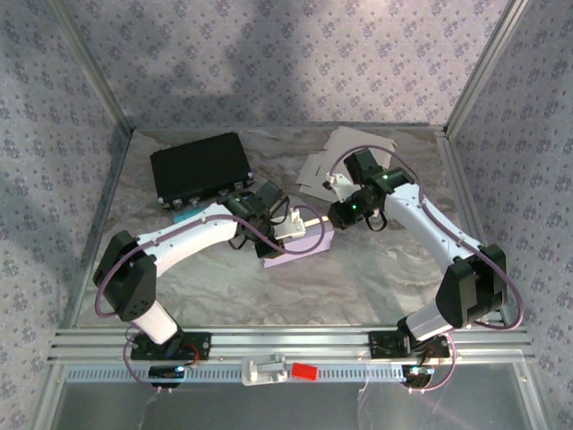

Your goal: Fold the paper box

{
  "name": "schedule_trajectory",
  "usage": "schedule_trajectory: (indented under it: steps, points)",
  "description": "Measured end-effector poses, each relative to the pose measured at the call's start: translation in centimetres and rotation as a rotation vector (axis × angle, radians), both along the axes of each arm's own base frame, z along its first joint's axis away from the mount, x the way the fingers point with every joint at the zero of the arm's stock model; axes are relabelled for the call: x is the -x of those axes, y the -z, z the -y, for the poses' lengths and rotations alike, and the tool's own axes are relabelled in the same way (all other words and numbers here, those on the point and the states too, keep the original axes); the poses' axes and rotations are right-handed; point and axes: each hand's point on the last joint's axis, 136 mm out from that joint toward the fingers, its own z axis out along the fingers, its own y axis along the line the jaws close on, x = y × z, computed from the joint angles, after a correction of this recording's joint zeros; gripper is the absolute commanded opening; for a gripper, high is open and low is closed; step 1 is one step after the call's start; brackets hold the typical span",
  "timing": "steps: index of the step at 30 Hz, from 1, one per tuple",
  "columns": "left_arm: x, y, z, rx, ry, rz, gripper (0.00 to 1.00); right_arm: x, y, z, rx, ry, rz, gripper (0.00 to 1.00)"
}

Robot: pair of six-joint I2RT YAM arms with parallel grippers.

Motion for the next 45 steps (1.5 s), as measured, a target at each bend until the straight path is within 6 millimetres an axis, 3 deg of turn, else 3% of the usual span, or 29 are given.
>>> schedule_trajectory:
  steps: [6, 23, 28, 35, 45]
  points:
    - [0.0, 0.0, 0.0, 0.0, -0.002, 0.0, 0.26, 0.0, 0.0, -0.1, 0.018, 0.0, 0.012, 0.0]
    - [-0.6, -0.1, -0.1, 0.02, -0.027, -0.026, 0.27, 0.1, 0.1, -0.4, 0.005, 0.186, 0.064, 0.0]
    - [-0.8, -0.1, -0.3, 0.03, -0.055, -0.039, 0.42, 0.2, 0.6, -0.3, 0.003, 0.213, 0.115, 0.0]
    - [-2.0, -0.6, -0.8, 0.06, -0.14, -0.038, 0.51, 0.2, 0.9, 0.0, 0.011, 0.239, 0.129, 0.0]
    - [-1.3, -4.0, -2.2, 0.168, -0.261, 0.019, 0.63, 0.1, 0.9, 0.3, 0.027, 0.272, 0.124, 0.0]
